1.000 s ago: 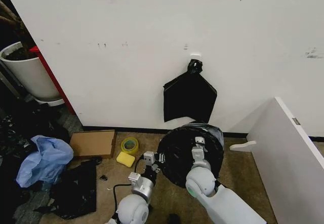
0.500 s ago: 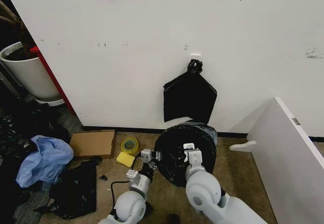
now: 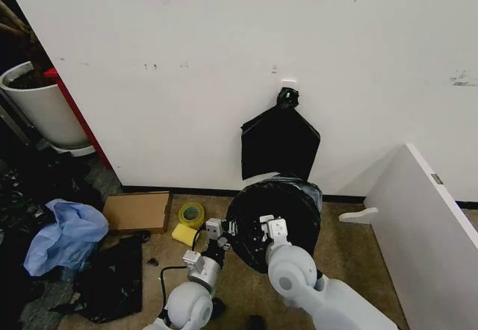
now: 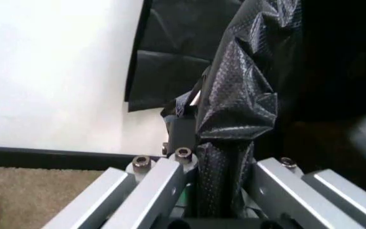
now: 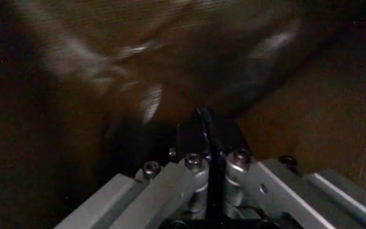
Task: Place the garbage bag over the trash bin.
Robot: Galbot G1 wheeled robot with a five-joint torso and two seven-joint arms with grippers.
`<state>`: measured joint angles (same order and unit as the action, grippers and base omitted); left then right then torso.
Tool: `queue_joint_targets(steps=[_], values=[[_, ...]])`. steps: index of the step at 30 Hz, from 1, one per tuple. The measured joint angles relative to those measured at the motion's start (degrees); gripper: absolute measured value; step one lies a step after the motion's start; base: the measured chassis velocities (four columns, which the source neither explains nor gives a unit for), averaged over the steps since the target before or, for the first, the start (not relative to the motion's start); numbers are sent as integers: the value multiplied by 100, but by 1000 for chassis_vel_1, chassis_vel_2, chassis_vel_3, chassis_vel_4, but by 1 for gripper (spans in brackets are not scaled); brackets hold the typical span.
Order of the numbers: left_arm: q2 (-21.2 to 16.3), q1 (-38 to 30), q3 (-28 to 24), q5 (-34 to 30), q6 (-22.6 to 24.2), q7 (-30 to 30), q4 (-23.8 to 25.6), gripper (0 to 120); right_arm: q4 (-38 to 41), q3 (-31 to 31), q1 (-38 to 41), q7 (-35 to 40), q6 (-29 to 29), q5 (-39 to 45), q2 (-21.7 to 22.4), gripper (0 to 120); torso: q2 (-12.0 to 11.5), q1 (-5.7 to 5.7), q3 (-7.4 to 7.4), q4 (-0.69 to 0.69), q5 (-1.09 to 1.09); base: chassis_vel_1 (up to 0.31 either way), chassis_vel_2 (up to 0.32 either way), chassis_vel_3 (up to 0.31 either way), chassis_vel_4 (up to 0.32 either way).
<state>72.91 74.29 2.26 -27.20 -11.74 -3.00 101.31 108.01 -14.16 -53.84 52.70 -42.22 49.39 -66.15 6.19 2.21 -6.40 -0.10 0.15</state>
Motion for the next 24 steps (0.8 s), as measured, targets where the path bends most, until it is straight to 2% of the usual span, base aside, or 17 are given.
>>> queue_joint_targets(steps=[4,13,21,23,24], values=[[-26,-2,-81,-37,3,0,76,0,-364,134,-32,-136,13,-566,-12,0,0,0,0,0,0,0,0,0,0],[-83,-7,-259,-150,106,-10,266,0,-608,452,-222,-370,281,-1445,18,0,0,1,0,-2,0,0,0,0,0],[-35,-69,-247,-149,117,-69,86,0,125,481,-582,-419,626,-1808,97,0,0,1,0,-1,-1,0,0,0,0],[-8,-122,-215,-179,126,-90,38,0,332,461,-729,-514,793,-1871,133,0,0,0,0,0,-1,0,0,0,0],[15,-176,-157,-232,147,-100,-4,0,547,457,-928,-738,1089,-1957,183,0,0,0,0,0,-1,0,0,0,0]])
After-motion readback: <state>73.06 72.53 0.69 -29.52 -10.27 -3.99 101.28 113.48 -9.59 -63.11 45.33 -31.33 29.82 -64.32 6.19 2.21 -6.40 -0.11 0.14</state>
